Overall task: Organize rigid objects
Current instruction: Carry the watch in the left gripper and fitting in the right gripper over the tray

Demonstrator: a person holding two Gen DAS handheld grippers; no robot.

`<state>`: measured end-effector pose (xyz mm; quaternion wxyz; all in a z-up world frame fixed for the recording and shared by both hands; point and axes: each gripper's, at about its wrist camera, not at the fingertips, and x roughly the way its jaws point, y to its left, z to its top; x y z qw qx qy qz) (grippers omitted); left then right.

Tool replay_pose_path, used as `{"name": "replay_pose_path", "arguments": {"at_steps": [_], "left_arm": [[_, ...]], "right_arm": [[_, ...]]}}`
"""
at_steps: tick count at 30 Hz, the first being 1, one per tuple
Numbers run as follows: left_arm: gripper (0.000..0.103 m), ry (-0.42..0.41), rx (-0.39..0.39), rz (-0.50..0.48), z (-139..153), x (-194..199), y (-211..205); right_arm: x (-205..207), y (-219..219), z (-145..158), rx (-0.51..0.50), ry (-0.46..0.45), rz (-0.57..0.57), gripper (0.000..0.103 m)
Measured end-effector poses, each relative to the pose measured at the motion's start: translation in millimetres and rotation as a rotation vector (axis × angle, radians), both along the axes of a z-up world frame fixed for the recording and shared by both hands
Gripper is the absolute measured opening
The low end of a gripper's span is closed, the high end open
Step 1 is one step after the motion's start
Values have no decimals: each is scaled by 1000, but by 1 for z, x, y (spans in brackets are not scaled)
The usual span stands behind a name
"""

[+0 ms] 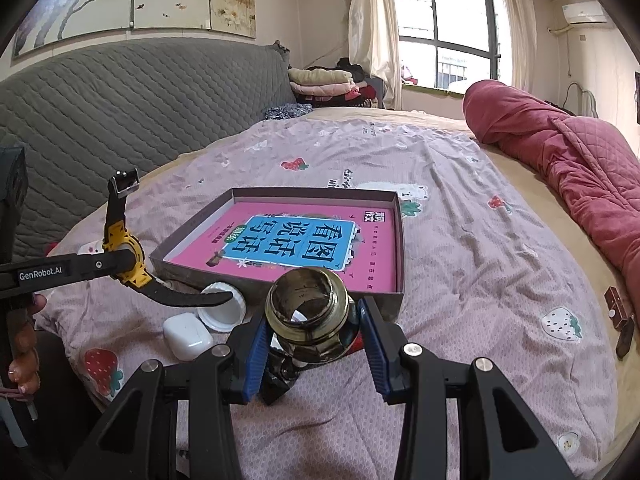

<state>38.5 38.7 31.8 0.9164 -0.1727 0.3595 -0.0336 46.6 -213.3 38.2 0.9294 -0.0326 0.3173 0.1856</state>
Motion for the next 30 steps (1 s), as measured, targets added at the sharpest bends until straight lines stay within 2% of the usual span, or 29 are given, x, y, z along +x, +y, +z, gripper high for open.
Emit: {"name": "replay_pose_path", "arguments": {"at_steps": [30], "left_arm": [[16,-20,32,45,14,22,-2]], "right_arm": [[27,0,9,37,-64,1,43]]}}
